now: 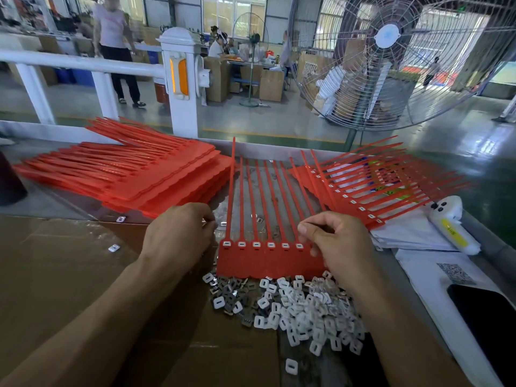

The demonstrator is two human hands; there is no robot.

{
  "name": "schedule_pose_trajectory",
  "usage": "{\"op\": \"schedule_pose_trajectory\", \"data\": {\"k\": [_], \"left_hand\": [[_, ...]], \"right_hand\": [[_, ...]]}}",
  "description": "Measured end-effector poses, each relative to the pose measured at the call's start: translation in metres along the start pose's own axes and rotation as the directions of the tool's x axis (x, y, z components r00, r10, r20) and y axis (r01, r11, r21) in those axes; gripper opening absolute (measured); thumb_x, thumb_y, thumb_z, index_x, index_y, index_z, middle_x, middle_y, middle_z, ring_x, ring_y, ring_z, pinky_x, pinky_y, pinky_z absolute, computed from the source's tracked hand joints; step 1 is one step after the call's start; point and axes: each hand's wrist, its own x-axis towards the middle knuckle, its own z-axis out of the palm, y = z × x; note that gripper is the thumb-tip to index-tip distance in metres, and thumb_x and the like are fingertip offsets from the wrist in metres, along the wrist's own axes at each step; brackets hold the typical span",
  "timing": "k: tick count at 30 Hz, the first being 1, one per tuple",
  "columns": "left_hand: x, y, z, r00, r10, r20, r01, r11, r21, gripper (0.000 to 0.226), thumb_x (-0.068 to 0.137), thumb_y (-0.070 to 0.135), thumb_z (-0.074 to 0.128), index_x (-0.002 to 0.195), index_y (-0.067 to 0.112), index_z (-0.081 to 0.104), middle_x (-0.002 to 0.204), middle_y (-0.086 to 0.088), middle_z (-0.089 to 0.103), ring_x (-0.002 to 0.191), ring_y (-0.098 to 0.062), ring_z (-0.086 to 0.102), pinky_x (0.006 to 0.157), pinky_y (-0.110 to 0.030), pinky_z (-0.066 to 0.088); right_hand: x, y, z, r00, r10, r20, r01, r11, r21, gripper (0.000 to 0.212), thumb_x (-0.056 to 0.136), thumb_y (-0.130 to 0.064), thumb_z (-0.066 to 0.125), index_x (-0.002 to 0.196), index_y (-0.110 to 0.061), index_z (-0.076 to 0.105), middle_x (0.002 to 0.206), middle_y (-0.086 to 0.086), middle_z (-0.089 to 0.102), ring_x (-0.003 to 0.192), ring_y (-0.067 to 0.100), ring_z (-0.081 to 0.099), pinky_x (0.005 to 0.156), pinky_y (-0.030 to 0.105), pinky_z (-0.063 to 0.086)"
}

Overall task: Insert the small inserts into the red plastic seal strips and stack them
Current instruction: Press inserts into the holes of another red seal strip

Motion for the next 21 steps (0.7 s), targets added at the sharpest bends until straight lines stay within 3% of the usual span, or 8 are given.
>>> {"op": "schedule_pose_trajectory", "data": {"k": [4, 8, 11, 14, 21], "left_hand": [[-0.002, 0.005, 0.003, 0.995, 0.101, -0.01, -0.101, 0.986, -0.133, 0.009, 0.095, 0.031, 0.066, 0.099, 0.031, 0.074, 0.097, 0.012, 0.068, 0.087, -0.011, 0.064, 0.075, -0.034, 0.054], [-0.001, 0.008, 0.008, 0.971, 0.241, -0.003, -0.235, 0.943, -0.238, 0.01, 0.093, 0.031, 0.071, 0.102, 0.029, 0.074, 0.1, 0.016, 0.059, 0.087, -0.001, 0.057, 0.073, -0.013, 0.04], [-0.001, 0.009, 0.009, 0.931, 0.361, 0.056, -0.343, 0.916, -0.211, 0.027, 0.091, 0.044, 0.069, 0.115, 0.031, 0.072, 0.115, 0.016, 0.06, 0.11, -0.006, 0.054, 0.094, -0.028, 0.045], [-0.003, 0.01, 0.008, 0.897, 0.401, 0.183, -0.375, 0.913, -0.164, 0.043, 0.089, 0.06, 0.061, 0.126, 0.038, 0.065, 0.129, 0.021, 0.056, 0.124, -0.003, 0.045, 0.108, -0.037, 0.037], [-0.004, 0.01, 0.009, 0.862, 0.406, 0.304, -0.373, 0.913, -0.165, 0.05, 0.085, 0.067, 0.061, 0.129, 0.043, 0.061, 0.135, 0.025, 0.048, 0.13, 0.0, 0.035, 0.114, -0.034, 0.027]], "right_hand": [[0.003, 0.001, -0.006, 0.997, 0.041, -0.069, -0.041, 0.999, 0.008, 0.008, 0.094, -0.026, 0.075, 0.086, -0.024, 0.075, 0.073, -0.006, 0.075, 0.056, 0.004, 0.063, 0.062, 0.027, 0.05], [0.008, 0.008, -0.015, 0.991, 0.08, -0.109, -0.091, 0.991, -0.098, 0.011, 0.097, -0.029, 0.071, 0.087, -0.026, 0.074, 0.078, -0.006, 0.075, 0.077, 0.013, 0.069, 0.072, 0.033, 0.053], [0.012, 0.013, -0.021, 0.991, 0.098, -0.087, -0.115, 0.968, -0.224, 0.014, 0.099, -0.027, 0.067, 0.086, -0.025, 0.073, 0.081, -0.005, 0.073, 0.081, 0.012, 0.067, 0.067, 0.028, 0.046], [0.013, 0.014, -0.022, 0.993, 0.112, -0.03, -0.116, 0.936, -0.332, 0.016, 0.1, -0.027, 0.066, 0.086, -0.024, 0.073, 0.082, -0.007, 0.07, 0.08, 0.009, 0.063, 0.063, 0.026, 0.041], [0.012, 0.014, -0.022, 0.993, 0.115, 0.028, -0.097, 0.927, -0.362, 0.012, 0.097, -0.031, 0.069, 0.091, -0.026, 0.076, 0.089, -0.016, 0.069, 0.087, 0.001, 0.061, 0.067, 0.022, 0.04]]}}
